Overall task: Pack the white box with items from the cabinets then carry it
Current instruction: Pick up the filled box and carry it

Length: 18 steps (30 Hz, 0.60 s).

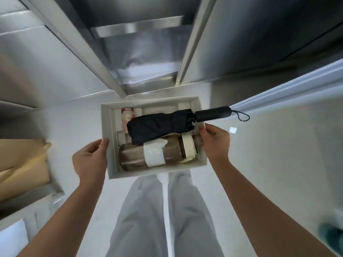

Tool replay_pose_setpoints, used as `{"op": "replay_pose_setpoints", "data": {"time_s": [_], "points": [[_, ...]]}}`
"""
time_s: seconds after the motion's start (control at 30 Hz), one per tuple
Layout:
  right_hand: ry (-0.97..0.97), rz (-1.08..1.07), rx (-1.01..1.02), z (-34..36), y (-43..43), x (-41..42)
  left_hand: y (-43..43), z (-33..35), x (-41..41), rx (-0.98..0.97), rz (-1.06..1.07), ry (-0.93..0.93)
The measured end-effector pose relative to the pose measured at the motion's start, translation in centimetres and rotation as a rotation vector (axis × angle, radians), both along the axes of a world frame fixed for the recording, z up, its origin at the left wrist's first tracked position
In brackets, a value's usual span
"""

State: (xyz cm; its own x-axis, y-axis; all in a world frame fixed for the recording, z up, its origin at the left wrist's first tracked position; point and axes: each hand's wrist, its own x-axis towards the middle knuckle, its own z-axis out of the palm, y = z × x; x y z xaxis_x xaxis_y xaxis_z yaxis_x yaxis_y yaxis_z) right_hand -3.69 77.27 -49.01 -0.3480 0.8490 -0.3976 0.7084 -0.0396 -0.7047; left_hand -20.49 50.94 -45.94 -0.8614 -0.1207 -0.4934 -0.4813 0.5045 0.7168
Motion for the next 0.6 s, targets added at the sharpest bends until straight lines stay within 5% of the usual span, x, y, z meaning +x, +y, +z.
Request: {"op": "replay_pose_setpoints", "data": {"time_s": [0.6], "points": [[-0.092,0.05,-0.078,-38.7,7.4,-3.1,6.6,-39.7,-2.8,-0.131,-0.027,-0.159]]}}
